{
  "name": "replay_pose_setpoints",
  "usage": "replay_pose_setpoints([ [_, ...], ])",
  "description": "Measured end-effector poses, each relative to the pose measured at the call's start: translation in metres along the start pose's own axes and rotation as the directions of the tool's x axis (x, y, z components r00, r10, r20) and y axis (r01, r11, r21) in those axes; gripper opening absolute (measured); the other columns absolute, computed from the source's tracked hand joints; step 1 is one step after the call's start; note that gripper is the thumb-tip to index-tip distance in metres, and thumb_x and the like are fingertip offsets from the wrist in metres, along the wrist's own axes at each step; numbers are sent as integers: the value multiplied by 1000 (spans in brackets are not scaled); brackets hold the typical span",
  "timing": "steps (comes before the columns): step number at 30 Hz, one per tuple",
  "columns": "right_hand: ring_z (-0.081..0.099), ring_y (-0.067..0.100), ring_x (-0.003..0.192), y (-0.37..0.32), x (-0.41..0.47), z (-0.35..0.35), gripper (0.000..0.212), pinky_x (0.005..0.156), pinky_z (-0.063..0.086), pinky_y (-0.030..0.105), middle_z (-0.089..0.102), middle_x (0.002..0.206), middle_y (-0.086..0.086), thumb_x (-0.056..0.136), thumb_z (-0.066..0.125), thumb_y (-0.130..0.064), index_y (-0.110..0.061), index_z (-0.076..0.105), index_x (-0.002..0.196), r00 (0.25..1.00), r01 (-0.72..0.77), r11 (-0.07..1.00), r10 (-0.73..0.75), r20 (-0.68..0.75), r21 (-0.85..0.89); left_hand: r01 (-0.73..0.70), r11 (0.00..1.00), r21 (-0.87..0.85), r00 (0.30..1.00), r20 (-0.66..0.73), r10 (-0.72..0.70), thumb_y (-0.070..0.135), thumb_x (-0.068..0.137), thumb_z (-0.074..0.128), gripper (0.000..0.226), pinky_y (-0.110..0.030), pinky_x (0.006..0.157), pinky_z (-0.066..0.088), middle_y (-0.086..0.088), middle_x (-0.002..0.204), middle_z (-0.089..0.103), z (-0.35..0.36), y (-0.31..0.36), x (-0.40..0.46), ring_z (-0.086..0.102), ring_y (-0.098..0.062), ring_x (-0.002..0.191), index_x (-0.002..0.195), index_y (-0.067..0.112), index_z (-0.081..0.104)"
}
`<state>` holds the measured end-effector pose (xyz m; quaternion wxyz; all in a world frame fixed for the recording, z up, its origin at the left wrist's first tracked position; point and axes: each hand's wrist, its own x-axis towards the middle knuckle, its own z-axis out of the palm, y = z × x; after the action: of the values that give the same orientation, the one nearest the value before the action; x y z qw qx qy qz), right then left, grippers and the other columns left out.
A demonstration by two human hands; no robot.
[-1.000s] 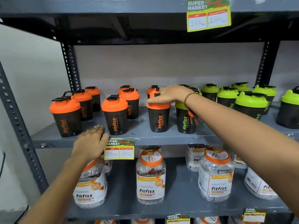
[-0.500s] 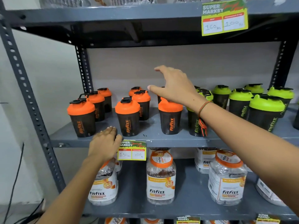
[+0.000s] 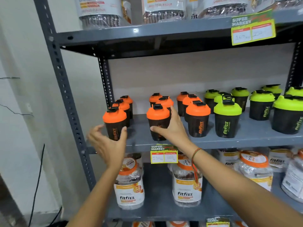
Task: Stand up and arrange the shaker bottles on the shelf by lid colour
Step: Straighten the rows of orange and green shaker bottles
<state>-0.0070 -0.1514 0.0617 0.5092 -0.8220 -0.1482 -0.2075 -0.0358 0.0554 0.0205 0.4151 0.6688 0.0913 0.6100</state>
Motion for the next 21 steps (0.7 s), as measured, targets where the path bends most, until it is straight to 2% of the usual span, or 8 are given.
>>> replay_pose_setpoints([
  [1,40,26,138,3,0,5,115,112,37,47,41,150,6,65,86,-44,-25,17,155,1000,-15,1000,15,-16,-10,63,998,28,998,24,-64,50,62,81,80,-39,93,39,-8,122,43,-3,-7,9,44,-24,114,120,17,37],
  [3,46,26,133,8,1,14,115,108,41,42,47,146,6,63,87,-45,-23,20,153,998,-57,998,56,-21,-29,181,974,136,962,183,-205,62,56,80,100,-47,101,40,-12,134,46,-8,-19,24,45,-29,124,131,18,31],
  [5,50,28,129,14,5,20,111,103,44,40,52,142,6,61,88,-47,-20,26,149,994,-106,993,104,-30,-57,203,939,277,895,337,-293,71,52,76,114,-53,101,42,-12,138,51,-11,-31,34,48,-33,126,139,17,26],
  [7,54,29,124,20,7,24,102,98,47,40,56,137,6,59,88,-49,-18,34,141,989,-141,985,137,-47,-100,203,923,327,829,445,-340,73,52,75,117,-53,99,45,-12,137,55,-12,-39,37,51,-34,124,142,17,27],
  [9,57,30,119,23,9,27,92,95,50,45,59,130,7,59,87,-51,-16,40,130,987,-153,978,145,-63,-144,203,927,315,791,505,-345,71,53,76,114,-52,99,45,-12,133,58,-11,-43,37,54,-32,122,142,16,32],
  [13,59,32,115,23,10,30,81,90,52,50,63,122,7,59,84,-56,-17,43,117,985,-161,965,145,-89,-208,156,931,329,777,541,-321,71,57,74,94,-52,102,42,-6,124,65,-7,-42,37,58,-29,118,130,19,47],
  [16,59,32,115,22,8,32,81,90,52,50,64,122,7,58,82,-60,-18,44,115,987,-152,963,134,-93,-224,104,925,364,785,541,-301,73,59,70,80,-56,106,36,-6,116,68,-5,-41,37,59,-32,115,117,19,54],
  [21,59,31,115,22,4,33,83,91,52,51,64,123,6,58,80,-65,-19,42,115,989,-138,960,119,-91,-244,100,934,343,804,525,-279,67,62,73,67,-53,101,41,-7,111,70,-6,-43,36,61,-32,109,108,20,60],
])
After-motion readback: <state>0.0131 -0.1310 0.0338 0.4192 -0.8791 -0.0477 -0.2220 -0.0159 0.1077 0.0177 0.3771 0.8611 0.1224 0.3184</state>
